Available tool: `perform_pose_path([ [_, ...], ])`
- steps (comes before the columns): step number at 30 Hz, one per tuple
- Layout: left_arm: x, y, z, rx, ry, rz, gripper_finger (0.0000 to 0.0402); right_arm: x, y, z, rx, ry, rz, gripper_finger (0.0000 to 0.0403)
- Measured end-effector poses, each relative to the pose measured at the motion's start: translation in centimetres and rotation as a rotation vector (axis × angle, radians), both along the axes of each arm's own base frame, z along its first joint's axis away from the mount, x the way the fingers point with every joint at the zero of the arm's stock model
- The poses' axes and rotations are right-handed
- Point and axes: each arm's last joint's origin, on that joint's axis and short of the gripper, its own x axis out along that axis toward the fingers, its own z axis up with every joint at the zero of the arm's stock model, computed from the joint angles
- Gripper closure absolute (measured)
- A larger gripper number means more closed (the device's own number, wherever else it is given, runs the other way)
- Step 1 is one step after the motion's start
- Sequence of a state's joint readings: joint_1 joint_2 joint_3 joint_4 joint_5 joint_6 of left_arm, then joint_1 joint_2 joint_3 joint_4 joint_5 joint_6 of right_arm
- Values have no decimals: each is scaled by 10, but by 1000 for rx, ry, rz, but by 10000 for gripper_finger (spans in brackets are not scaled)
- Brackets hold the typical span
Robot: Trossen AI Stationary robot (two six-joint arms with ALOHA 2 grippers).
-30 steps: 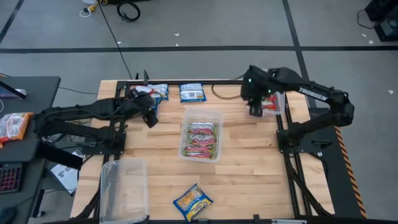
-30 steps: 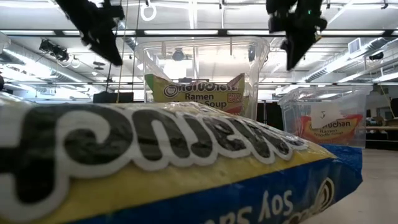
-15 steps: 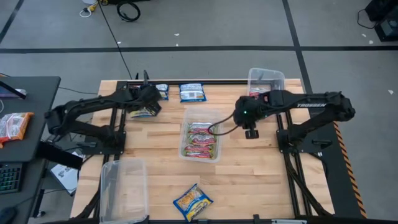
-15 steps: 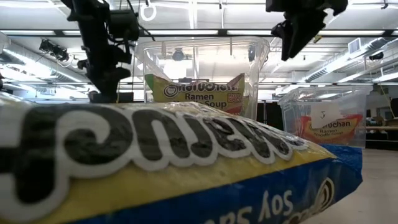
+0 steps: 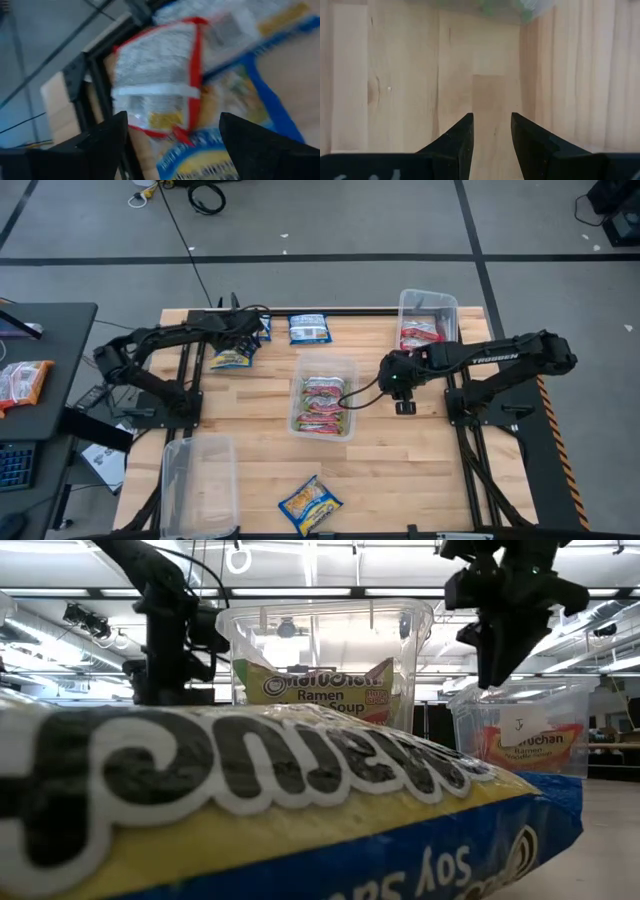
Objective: Sort Maruchan noodles
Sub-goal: Put the red noodle pack into the top transparent container
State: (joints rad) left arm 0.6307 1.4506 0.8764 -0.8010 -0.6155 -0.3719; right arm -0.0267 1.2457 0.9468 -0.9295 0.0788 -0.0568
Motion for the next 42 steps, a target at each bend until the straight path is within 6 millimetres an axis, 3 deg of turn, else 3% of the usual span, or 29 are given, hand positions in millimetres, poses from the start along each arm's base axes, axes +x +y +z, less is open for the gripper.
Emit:
perform_pose_path([
  [5,0,8,-8,41,40,58,84,1,4,0,2,-11,17,268],
  [14,3,20,-36,-38,95,71,84,3,12,0,6,-29,42,268],
  [21,4,24,-41,1,148,79,90,3,15,0,7,-30,54,268],
  [25,1,27,-42,-3,148,94,137,3,15,0,7,-30,53,268],
  [34,-4,35,-41,-3,138,105,299,2,15,0,30,-22,8,268],
  [38,-4,33,-41,-21,159,76,339,2,15,0,35,-21,18,268],
  [42,-4,27,-26,-53,199,58,354,2,14,0,-5,-28,37,268],
])
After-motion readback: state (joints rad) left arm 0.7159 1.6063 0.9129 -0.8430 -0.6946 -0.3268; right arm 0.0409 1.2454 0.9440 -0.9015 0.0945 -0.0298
